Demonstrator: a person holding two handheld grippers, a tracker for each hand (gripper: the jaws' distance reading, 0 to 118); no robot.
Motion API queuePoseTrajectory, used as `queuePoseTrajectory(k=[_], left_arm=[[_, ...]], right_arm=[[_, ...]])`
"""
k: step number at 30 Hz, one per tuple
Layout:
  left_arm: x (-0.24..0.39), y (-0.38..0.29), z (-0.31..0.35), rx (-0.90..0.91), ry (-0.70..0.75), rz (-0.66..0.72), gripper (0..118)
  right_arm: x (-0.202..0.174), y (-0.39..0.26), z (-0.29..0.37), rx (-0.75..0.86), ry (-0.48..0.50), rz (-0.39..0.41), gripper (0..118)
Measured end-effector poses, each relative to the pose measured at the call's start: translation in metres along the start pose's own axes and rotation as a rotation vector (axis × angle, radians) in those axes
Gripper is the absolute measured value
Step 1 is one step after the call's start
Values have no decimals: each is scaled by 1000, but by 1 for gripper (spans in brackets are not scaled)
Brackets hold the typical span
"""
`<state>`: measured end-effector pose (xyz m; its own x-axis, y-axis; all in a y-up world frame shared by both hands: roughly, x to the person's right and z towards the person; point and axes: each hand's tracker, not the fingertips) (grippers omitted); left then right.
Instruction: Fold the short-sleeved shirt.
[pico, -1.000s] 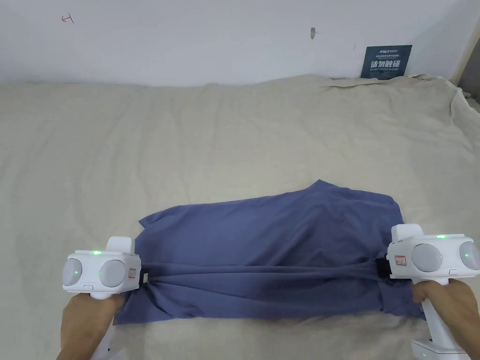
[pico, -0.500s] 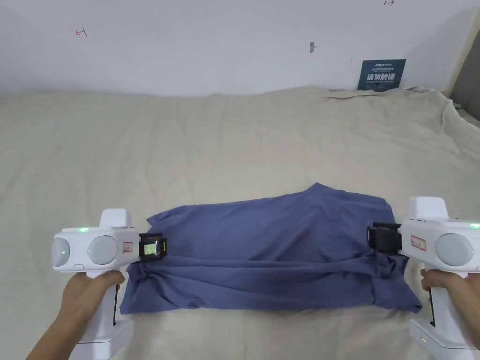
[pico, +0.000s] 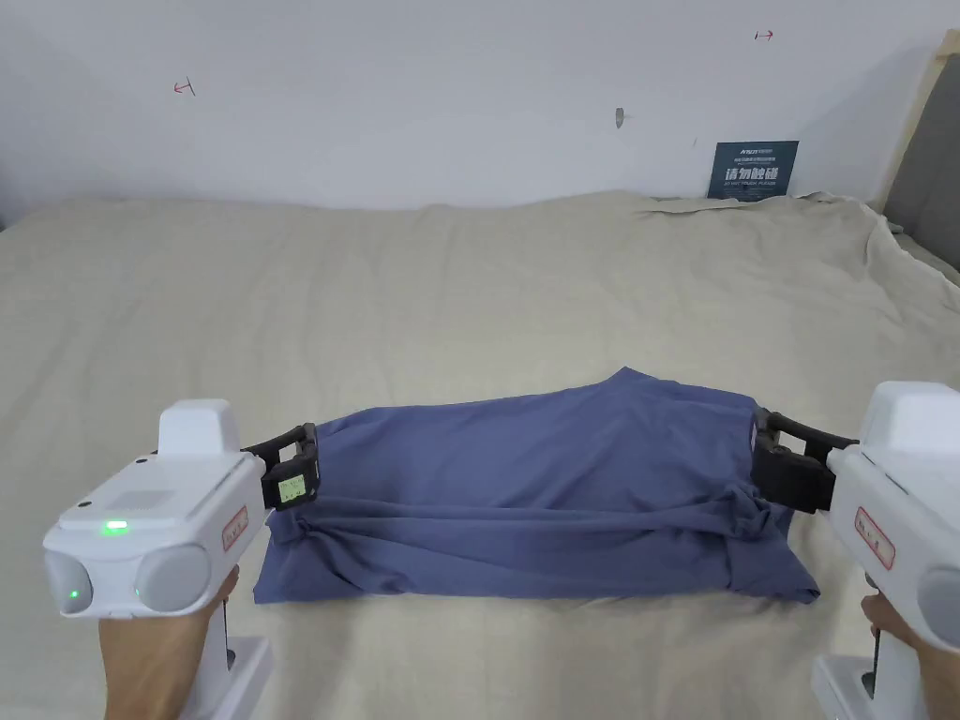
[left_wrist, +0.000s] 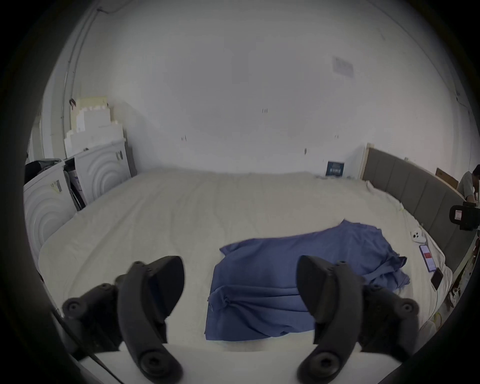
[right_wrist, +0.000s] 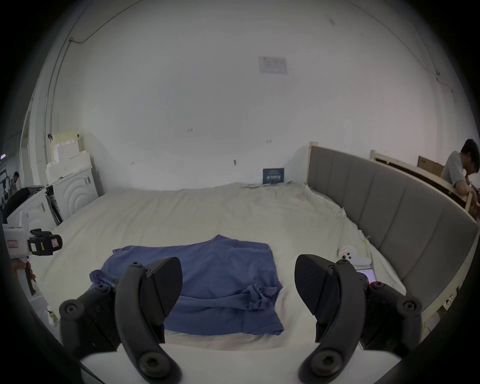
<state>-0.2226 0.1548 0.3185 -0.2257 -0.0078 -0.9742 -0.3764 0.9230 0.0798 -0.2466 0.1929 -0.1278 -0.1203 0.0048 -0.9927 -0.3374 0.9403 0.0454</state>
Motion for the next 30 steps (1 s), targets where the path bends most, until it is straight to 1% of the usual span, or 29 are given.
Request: queuePoseTrajectory(k=[2, 3, 4, 5, 6, 7, 8, 9, 12, 15, 18, 24, 26, 29, 30], left_arm=[[4, -10, 10, 31, 16, -30, 77], [6, -14, 14, 48, 20, -36, 68], [7, -19, 18, 61, 27, -35, 56], [9, -25, 18, 71, 30, -38, 41], [10, -29, 18, 74, 33, -38, 19], [11, -32, 19, 73, 36, -40, 8], [11, -36, 19, 71, 35, -42, 1], [10, -38, 19, 63, 35, -35, 0], [6, -43, 17, 19, 1, 1, 0], [6, -41, 16, -7, -2, -2, 0], [3, -40, 8, -54, 15, -11, 0], [-19, -38, -35, -298, -9, 15, 0], [-27, -39, -53, -406, -21, 41, 0], [-37, -43, -75, -508, -41, 115, 0], [-39, -44, -80, -543, -49, 139, 5]], right_arm=[[-1, -7, 10, 22, -5, 19, 87], [-3, -10, 13, 30, -6, 30, 75], [-4, -14, 15, 42, -15, 44, 62], [-5, -17, 18, 54, -29, 52, 49], [-5, -20, 20, 58, -34, 52, 33], [-5, -23, 20, 64, -34, 50, 20], [-4, -26, 21, 75, -29, 49, 4], [-4, -28, 21, 82, -35, 53, 0], [-4, -28, 23, 75, -2, 59, 0], [-5, -26, 22, 85, -12, 66, 0], [-1, -24, 18, 82, -7, 49, 0], [-2, -23, 11, 65, -8, 49, 0], [-1, -24, 7, 57, -5, 45, 0], [-2, -25, 1, 44, -5, 50, 0], [-1, -26, -1, 40, -4, 50, 0]])
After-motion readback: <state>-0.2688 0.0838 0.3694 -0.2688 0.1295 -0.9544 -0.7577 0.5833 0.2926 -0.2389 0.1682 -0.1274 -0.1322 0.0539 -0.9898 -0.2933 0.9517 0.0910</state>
